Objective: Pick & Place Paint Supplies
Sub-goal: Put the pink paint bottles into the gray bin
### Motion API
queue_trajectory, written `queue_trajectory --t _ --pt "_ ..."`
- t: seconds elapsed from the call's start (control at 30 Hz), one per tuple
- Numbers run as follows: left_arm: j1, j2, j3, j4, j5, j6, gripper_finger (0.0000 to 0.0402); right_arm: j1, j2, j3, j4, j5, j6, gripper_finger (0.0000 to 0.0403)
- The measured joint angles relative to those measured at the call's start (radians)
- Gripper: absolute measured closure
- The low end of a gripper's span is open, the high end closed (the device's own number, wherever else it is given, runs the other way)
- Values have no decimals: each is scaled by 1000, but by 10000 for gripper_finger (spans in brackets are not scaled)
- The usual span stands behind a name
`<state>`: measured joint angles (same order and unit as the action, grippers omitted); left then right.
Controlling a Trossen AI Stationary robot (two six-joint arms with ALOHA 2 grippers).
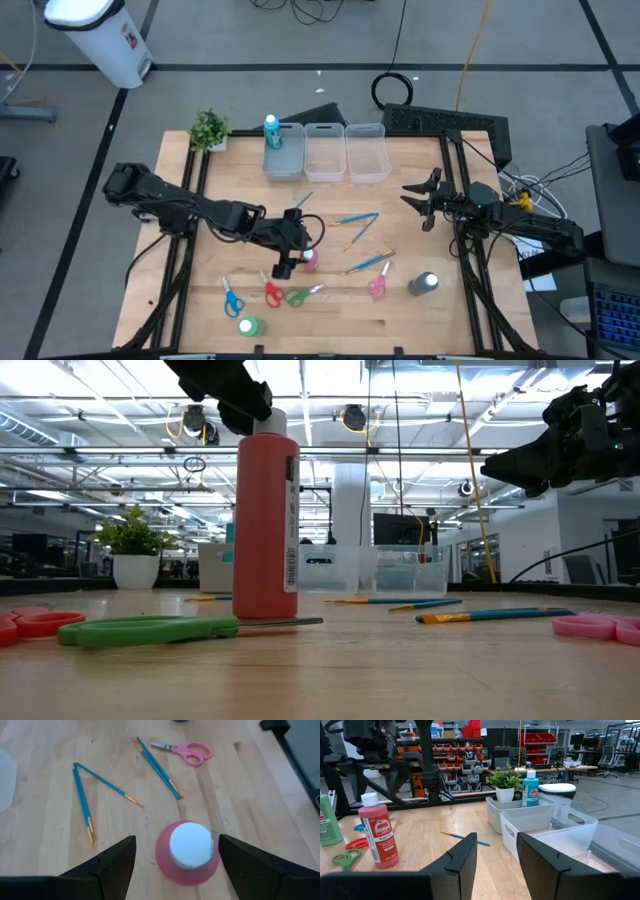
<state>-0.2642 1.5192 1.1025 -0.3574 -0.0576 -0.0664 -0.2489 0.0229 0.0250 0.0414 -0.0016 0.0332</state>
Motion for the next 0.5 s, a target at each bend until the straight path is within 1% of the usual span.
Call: queue_trajectory --t 0.37,0.5 --pt "0 0 0 7 5 -15 119 0 0 0 0 0 0 273" --pt "0 0 0 7 5 -3 143 0 0 0 0 0 0 273"
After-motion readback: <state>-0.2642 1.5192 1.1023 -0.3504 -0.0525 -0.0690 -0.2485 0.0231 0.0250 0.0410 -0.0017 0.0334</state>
